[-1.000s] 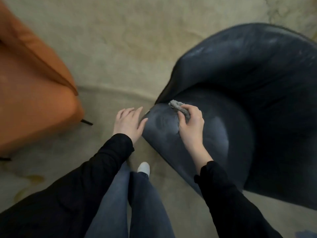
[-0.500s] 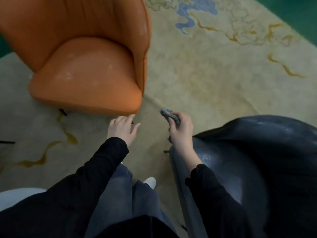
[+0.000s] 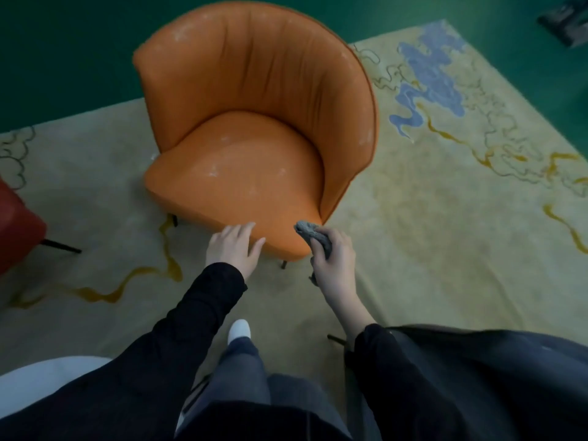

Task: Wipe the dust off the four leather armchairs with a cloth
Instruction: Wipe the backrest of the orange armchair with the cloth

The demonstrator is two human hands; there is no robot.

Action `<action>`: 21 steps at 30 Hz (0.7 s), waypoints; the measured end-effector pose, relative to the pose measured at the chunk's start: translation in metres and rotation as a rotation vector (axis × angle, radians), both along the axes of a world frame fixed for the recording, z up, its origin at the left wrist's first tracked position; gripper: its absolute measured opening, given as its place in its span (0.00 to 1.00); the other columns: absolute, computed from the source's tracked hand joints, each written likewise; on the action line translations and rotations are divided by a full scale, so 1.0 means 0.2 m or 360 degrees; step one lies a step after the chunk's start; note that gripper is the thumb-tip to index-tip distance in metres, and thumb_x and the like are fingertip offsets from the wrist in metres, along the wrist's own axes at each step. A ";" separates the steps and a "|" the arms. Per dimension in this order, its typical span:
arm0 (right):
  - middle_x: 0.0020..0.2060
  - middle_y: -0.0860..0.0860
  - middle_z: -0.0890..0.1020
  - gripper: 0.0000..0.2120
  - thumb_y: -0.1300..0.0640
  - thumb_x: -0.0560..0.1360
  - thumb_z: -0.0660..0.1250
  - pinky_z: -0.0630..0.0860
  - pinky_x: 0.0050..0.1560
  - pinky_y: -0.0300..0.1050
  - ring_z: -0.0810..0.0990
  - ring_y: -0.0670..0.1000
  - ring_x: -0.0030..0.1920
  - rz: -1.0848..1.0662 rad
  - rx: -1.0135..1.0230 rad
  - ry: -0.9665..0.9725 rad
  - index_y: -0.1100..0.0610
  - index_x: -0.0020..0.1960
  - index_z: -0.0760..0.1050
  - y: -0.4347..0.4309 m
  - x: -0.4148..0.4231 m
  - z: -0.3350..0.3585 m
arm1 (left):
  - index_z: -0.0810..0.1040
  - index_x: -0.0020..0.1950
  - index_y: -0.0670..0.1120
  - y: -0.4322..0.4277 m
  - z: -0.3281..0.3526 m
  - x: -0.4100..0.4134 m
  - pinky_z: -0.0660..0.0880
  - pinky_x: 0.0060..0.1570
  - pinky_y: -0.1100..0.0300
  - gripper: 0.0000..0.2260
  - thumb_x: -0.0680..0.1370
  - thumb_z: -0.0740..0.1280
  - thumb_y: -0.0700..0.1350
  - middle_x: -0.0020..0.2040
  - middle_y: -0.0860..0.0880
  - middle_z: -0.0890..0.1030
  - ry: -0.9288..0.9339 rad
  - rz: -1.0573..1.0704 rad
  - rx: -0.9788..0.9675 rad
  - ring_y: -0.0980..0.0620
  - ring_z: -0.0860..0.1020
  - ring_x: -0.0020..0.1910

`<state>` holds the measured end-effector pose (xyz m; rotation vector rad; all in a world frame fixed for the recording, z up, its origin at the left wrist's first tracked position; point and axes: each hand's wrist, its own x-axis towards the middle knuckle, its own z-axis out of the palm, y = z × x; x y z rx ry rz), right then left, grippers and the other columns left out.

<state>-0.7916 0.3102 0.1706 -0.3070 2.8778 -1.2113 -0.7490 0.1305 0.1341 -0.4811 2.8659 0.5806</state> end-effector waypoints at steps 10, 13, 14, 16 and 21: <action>0.49 0.52 0.79 0.08 0.65 0.76 0.65 0.70 0.52 0.44 0.75 0.54 0.52 0.0188 -0.0009 0.0060 0.60 0.54 0.78 -0.42 -0.32 0.04 | 0.68 0.73 0.45 -0.42 0.05 -0.19 0.66 0.62 0.52 0.22 0.83 0.55 0.55 0.65 0.46 0.76 0.0004 0.0190 -0.0010 0.45 0.72 0.65; 0.49 0.52 0.78 0.08 0.64 0.76 0.65 0.73 0.52 0.50 0.75 0.56 0.52 0.0214 -0.0024 0.0022 0.59 0.54 0.77 -0.52 -0.44 0.03 | 0.68 0.73 0.45 -0.52 0.03 -0.26 0.67 0.61 0.51 0.22 0.83 0.55 0.55 0.65 0.46 0.77 -0.0007 0.0256 -0.0019 0.45 0.72 0.64; 0.48 0.51 0.78 0.08 0.64 0.76 0.65 0.74 0.51 0.52 0.75 0.56 0.51 0.0229 -0.0029 0.0006 0.59 0.54 0.77 -0.55 -0.49 0.02 | 0.68 0.73 0.45 -0.55 0.02 -0.28 0.67 0.61 0.51 0.22 0.83 0.56 0.55 0.64 0.46 0.77 0.0007 0.0281 -0.0006 0.44 0.72 0.64; 0.47 0.47 0.75 0.08 0.62 0.76 0.65 0.76 0.50 0.56 0.76 0.57 0.50 0.0261 -0.0056 -0.0040 0.58 0.54 0.77 -0.62 -0.58 -0.01 | 0.70 0.71 0.44 -0.61 0.00 -0.33 0.68 0.59 0.49 0.22 0.82 0.57 0.54 0.63 0.45 0.78 0.0031 0.0342 0.0002 0.43 0.73 0.63; 0.46 0.47 0.73 0.06 0.60 0.76 0.66 0.74 0.52 0.60 0.76 0.56 0.50 0.0344 -0.0098 -0.0042 0.59 0.53 0.77 -0.79 -0.88 0.00 | 0.71 0.71 0.43 -0.76 -0.01 -0.55 0.69 0.58 0.48 0.21 0.82 0.59 0.53 0.63 0.44 0.78 0.0011 0.0525 -0.0024 0.42 0.74 0.62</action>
